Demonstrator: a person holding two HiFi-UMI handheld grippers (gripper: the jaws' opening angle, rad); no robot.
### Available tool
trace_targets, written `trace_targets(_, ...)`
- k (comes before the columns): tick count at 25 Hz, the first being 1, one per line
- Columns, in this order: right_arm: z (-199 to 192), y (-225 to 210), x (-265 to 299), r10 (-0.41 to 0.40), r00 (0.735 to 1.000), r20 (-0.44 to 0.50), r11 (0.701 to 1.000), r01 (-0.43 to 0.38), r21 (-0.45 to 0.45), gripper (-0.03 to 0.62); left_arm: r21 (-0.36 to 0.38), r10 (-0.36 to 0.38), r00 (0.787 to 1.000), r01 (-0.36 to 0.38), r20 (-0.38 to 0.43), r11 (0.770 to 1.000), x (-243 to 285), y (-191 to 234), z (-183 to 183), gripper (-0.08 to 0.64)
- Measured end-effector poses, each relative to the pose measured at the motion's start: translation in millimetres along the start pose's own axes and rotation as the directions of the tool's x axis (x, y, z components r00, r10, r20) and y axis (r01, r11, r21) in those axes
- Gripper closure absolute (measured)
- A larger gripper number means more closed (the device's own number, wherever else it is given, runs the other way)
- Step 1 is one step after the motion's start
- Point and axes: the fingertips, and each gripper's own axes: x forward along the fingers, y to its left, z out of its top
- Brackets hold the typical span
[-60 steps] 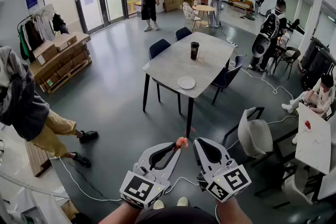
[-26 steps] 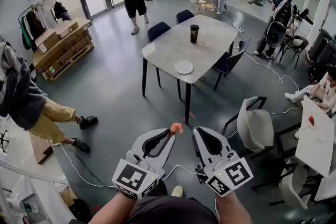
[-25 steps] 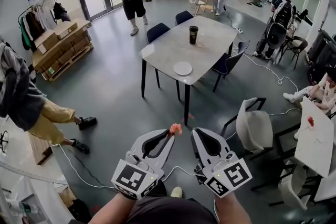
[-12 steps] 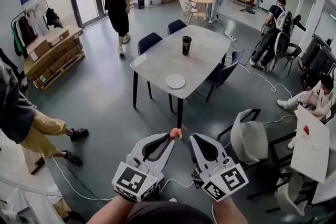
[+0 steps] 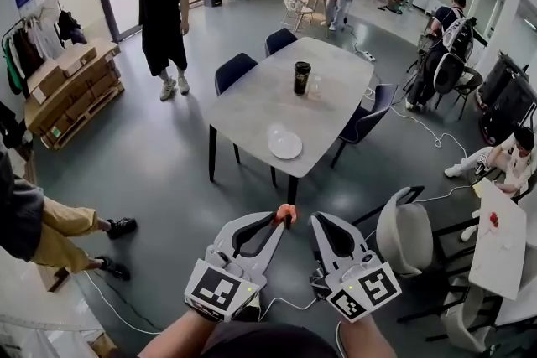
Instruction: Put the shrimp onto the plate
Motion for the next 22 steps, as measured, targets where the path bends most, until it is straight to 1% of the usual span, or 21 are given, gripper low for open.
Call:
trace_targets(4,-9.6,-14.7,49.9,-0.032,0.999,-0.004,0.999,0.033,0.011,0.591,0.004,-0.034,0.999,0.034,-0.004,0.999,21.2,46.9,-5.5,0.505)
trace_targets(7,-10.7,-23.4,73.4,-0.054,0.999,-0.001,0.998,0.054,0.012,0.591,-0.016,-0.049,0.999,0.049,-0.008,0.999,34.4,70.9,-7.3,0.505)
trace_targets(9,-10.4,-28.1,84.3,-0.066,0.998,-0.001,0.998,0.066,0.008,0.591,-0.009,-0.060,0.998,0.060,-0.010,0.998,42.0,83.8,-8.1,0.505)
trace_targets(11,-11.4,-32.4,92.2,-0.079,0.997,0.000,0.997,0.079,0.004,0.591,0.000,-0.072,0.997,0.072,-0.015,0.997,47.4,94.3,-11.1,0.505)
trace_targets(16,-12.5,-53.7,105.9,-0.102,0.995,0.009,0.995,0.102,0.004,0.591,-0.005,-0.082,0.996,0.082,-0.025,0.997,70.0,108.6,-20.9,0.505)
trace_targets(19,-13.0,-75.5,118.3,-0.094,0.996,0.010,0.996,0.094,0.008,0.591,-0.007,-0.074,0.997,0.074,-0.038,0.997,95.4,118.2,-26.9,0.505)
trace_targets(22,-16.1,-106.6,135.3,-0.084,0.996,0.009,0.996,0.084,0.013,0.591,0.000,-0.061,0.997,0.061,-0.056,0.998,127.2,131.6,-38.1,0.505)
